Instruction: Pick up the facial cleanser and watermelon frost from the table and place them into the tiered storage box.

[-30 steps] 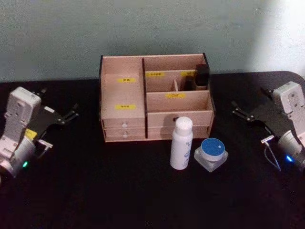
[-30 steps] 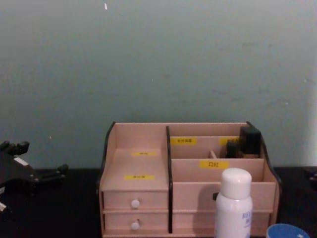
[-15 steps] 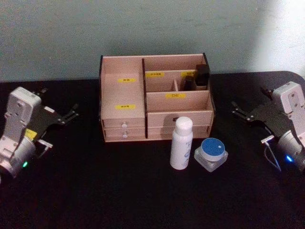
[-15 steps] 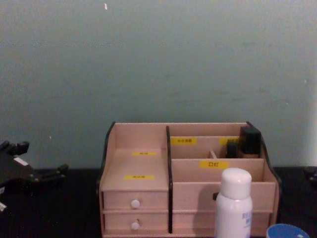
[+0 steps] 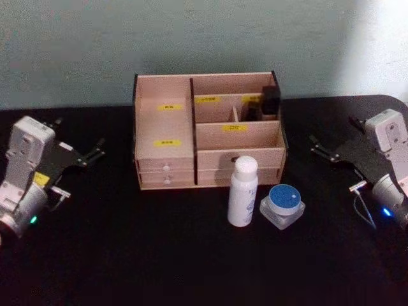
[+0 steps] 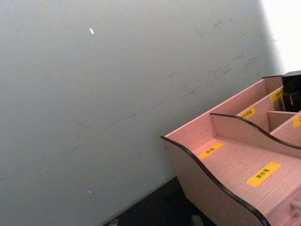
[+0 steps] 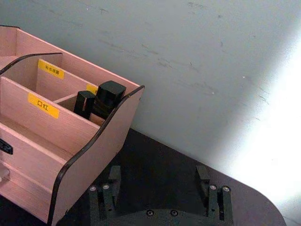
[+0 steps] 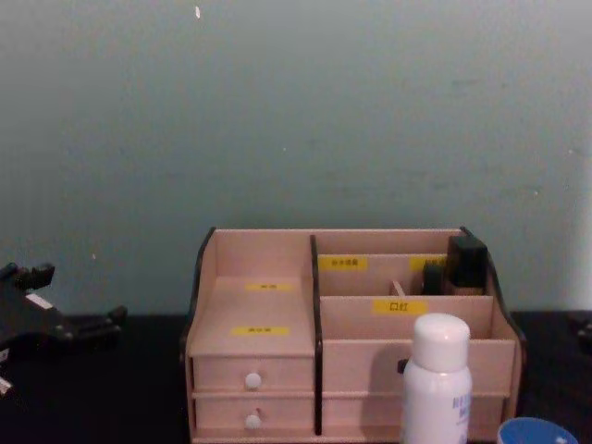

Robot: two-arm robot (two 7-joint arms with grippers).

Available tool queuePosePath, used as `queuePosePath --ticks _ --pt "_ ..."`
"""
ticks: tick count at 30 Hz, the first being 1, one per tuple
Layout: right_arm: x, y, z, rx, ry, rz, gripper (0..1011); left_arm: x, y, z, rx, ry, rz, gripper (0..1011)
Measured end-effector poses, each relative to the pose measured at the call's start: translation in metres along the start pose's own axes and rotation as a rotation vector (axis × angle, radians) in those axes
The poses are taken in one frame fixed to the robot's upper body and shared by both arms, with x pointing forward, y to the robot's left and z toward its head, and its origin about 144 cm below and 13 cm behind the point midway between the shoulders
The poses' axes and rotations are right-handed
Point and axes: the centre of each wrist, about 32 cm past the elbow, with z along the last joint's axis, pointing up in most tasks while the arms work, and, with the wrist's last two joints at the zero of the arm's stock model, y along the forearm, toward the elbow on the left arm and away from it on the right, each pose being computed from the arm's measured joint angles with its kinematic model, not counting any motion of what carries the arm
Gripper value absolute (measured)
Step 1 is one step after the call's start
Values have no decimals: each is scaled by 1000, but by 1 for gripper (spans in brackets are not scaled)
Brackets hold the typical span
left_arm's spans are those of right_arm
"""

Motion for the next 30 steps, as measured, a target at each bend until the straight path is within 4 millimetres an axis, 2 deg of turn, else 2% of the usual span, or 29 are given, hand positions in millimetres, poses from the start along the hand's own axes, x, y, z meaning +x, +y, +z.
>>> queuePosePath --ticks 30 --pt "3 -2 1 3 -1 -5 1003 0 0 0 0 0 0 1001"
